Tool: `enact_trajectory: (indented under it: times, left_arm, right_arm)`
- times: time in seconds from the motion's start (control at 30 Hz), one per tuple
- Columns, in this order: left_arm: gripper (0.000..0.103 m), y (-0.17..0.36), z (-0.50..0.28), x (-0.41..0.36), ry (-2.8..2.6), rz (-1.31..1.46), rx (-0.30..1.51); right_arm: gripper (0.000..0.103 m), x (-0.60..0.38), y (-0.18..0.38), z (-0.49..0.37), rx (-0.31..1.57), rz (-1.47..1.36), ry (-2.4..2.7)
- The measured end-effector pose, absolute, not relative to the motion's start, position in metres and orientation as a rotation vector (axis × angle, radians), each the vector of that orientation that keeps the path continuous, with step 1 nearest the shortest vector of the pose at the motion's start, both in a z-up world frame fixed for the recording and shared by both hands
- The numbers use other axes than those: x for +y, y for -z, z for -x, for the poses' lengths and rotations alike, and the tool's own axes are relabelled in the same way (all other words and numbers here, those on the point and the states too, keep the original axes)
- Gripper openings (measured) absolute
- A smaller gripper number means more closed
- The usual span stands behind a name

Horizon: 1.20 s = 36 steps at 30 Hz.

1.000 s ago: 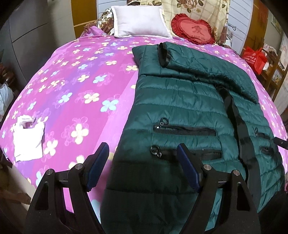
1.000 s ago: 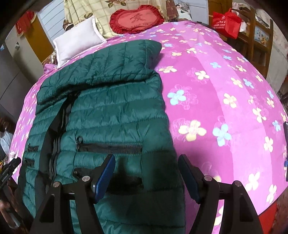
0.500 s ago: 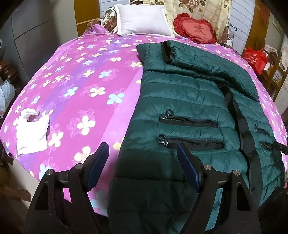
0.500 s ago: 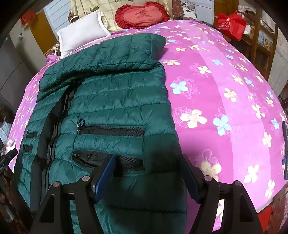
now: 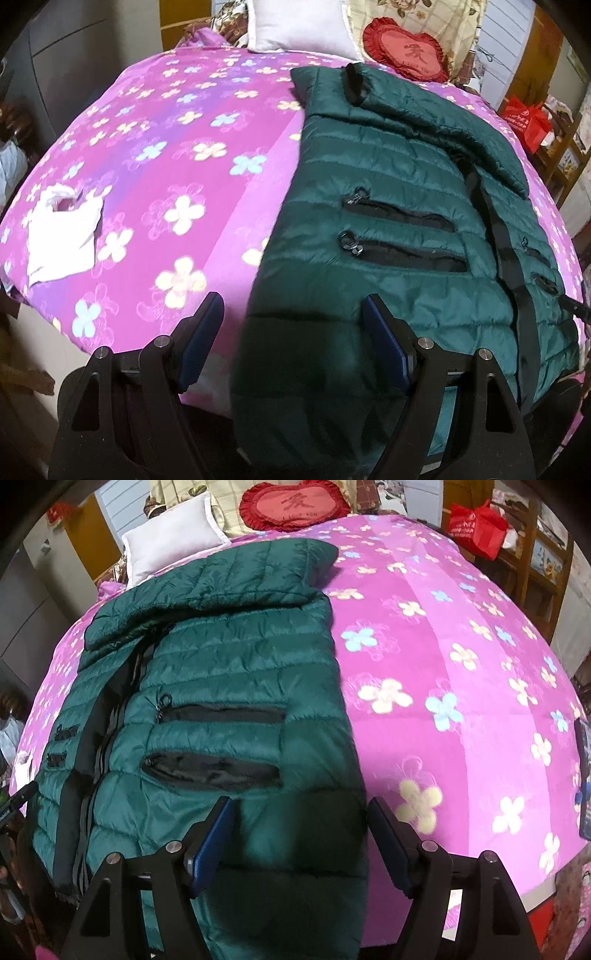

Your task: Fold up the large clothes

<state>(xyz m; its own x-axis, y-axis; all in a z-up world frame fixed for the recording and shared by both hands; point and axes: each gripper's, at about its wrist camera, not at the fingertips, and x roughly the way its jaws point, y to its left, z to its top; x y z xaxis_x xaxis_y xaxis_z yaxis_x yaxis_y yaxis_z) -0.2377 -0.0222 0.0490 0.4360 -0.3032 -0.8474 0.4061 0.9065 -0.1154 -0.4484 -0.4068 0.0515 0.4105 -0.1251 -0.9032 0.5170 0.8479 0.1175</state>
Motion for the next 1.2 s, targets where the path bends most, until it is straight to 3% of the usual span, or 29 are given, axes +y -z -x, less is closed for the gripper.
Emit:
enact_trajectory:
  times: [0.23, 1.2]
  left_arm:
    - [0.078, -0.04, 0.237, -0.002, 0.469, 0.005, 1.109]
    - [0.081, -0.028, 0.237, 0.004, 0.501, -0.022, 1.157]
  right_arm:
    - [0.072, -0.415, -0.047, 0.462, 1.079, -0.472, 0.401]
    - [0.077, -0.404, -0.035, 0.473, 1.101, -0.565, 0.195]
